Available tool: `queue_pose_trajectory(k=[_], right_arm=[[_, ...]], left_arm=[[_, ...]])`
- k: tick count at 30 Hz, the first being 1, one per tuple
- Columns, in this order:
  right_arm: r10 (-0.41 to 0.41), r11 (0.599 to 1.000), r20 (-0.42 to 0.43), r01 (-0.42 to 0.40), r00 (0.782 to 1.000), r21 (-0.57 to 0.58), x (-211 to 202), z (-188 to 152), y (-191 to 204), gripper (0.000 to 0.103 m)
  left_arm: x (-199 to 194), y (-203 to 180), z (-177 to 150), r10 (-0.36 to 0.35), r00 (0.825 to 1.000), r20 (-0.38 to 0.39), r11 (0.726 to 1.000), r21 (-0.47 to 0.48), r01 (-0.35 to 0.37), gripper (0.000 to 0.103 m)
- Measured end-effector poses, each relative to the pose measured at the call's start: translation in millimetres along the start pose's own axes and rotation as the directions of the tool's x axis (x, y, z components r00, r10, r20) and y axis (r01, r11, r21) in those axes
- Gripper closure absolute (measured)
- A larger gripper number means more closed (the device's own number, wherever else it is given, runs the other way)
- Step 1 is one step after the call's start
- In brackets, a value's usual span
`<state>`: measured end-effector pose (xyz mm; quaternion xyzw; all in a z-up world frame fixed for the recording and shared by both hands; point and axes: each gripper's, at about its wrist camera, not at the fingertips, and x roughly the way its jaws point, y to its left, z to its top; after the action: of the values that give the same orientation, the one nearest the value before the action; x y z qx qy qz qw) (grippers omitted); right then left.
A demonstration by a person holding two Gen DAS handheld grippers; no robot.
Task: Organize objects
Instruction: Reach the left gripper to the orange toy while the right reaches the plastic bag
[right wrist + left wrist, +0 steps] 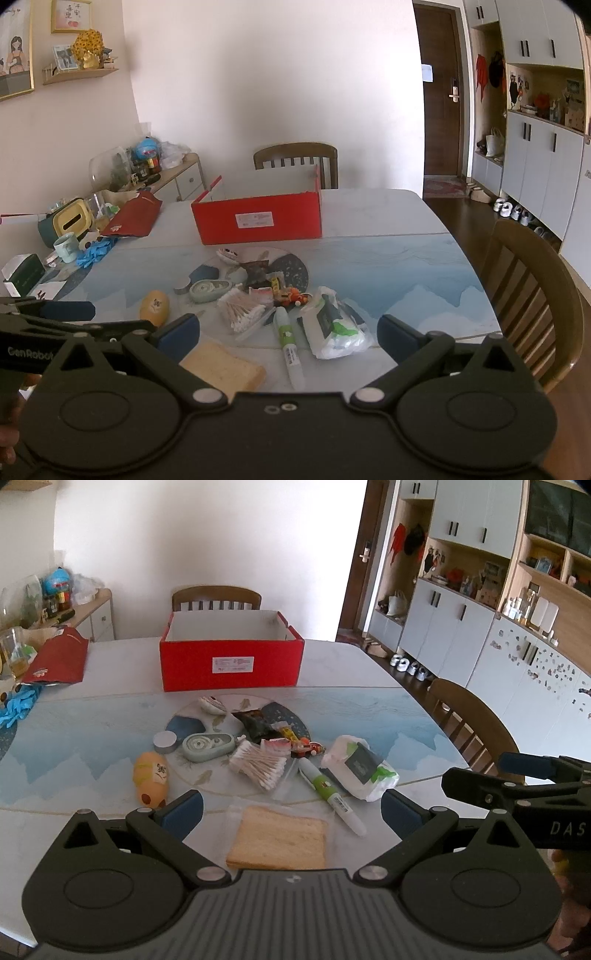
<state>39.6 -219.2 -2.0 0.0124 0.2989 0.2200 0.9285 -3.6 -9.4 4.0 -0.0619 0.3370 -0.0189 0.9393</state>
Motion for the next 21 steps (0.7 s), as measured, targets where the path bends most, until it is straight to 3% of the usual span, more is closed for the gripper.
queue_pose_trajectory(k=[11,21], right_arm=[[0.020,0.999,0.009,-0.020,1.000,-0.028,8.2,10.6,-5.4,0.001],[0.019,0.999,-0.051,-0.021,0.998,-0.026,43.5,12.1,-21.9,0.007]], left_arm=[[4.4,1.2,10.9,0.045,0.999,0.019,0.999,0.011,-0.046,0.000],[35.9,36.8,14.9,0.118,0.993,-0.002,0.993,0.011,-0.118,0.000]])
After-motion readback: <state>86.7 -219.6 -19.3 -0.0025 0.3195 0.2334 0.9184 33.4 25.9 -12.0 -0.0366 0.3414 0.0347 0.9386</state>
